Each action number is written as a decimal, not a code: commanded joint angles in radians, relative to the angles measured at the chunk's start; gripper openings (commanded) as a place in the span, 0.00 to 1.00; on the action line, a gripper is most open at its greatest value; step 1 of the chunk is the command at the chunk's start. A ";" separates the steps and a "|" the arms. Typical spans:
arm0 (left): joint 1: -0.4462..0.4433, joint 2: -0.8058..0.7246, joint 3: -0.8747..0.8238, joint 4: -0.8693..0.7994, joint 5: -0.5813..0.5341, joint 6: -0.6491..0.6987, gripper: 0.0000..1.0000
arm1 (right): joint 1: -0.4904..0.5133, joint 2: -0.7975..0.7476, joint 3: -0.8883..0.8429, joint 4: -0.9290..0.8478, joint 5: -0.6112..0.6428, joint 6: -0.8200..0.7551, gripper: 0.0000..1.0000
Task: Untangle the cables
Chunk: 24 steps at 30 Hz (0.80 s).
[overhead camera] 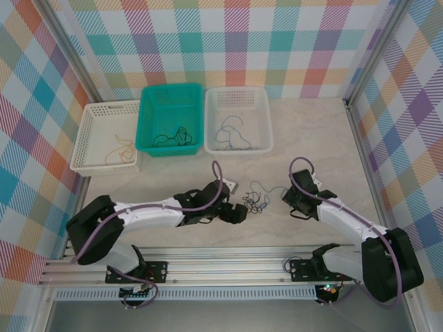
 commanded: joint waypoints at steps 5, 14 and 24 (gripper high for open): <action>-0.031 0.157 0.157 -0.045 -0.148 0.065 0.81 | -0.003 -0.035 -0.008 0.003 0.001 0.000 0.00; -0.031 0.316 0.288 -0.095 -0.171 0.128 0.71 | -0.003 -0.086 -0.008 -0.019 0.005 -0.014 0.00; -0.031 0.425 0.365 -0.110 -0.146 0.136 0.59 | -0.003 -0.143 -0.014 -0.025 -0.003 -0.013 0.00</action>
